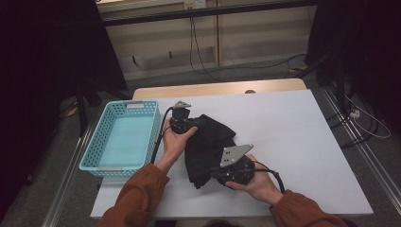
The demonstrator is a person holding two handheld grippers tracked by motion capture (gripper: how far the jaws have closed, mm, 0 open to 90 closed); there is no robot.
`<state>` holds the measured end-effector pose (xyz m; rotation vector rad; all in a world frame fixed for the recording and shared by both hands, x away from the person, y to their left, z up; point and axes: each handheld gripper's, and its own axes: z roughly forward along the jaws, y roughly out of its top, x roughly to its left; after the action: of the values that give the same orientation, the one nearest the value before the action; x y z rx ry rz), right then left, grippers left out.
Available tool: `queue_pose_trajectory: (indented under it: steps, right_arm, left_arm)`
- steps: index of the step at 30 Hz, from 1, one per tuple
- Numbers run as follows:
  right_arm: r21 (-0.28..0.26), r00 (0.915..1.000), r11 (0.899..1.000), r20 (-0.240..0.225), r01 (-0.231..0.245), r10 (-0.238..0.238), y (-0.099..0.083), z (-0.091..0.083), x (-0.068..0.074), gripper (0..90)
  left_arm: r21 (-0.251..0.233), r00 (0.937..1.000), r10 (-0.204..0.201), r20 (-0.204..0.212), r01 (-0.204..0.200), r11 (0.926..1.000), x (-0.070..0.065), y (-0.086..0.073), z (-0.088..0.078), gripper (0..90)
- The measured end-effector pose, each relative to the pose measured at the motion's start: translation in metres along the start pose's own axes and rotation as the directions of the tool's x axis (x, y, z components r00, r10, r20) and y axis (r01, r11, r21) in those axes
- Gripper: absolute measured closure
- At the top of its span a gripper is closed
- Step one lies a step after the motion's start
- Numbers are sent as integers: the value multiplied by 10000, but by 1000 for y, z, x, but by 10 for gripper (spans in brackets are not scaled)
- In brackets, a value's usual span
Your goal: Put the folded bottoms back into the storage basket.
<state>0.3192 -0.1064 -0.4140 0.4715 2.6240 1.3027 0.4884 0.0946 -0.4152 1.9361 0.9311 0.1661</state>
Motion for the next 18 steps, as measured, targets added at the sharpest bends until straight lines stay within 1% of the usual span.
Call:
queue_pose_trajectory:
  steps: [1, 3, 5, 6, 9, 13, 14, 16, 18]
  right_arm:
    - [0, 10000, 10000, 0, 0, 0, 0, 0, 0, 844]
    - [-75, 10000, 10000, -45, 46, -46, 3, 0, -1, 844]
    - [-110, 10000, 9999, -56, 17, -18, 4, 1, -2, 844]
    - [-170, 9999, 9999, -103, -20, 18, 6, 1, -3, 845]
    - [-256, 9999, 9997, -147, -37, 33, 8, 2, -5, 845]
    - [-357, 9999, 9994, -126, -19, 15, 13, 5, -6, 845]
    - [-407, 10000, 9992, -100, -3, -1, 16, 5, -7, 845]
    - [-437, 9999, 9990, -101, 1, -5, 17, 5, -8, 845]
    - [-507, 10000, 9987, -61, -20, 17, 20, 7, -10, 845]
  left_arm:
    - [0, 10000, 0, 0, 0, 10000, 0, 0, 0, 779]
    - [-126, 10000, -7, 74, 8, 9999, 1, 6, -4, 779]
    - [-157, 9999, 10, 104, -8, 9999, 1, 7, -6, 779]
    - [-244, 9999, 73, 91, -71, 9997, 2, 10, -9, 779]
    - [-329, 9999, 48, 153, -43, 9994, 3, 13, -12, 780]
    - [-437, 9998, 97, 163, -90, 9990, 7, 18, -17, 780]
    - [-551, 9997, 170, 162, -161, 9983, 9, 20, -18, 781]
    - [-490, 9996, 243, 142, -236, 9985, 10, 20, -19, 781]
    - [-499, 9997, 212, 116, -206, 9985, 13, 21, -20, 781]
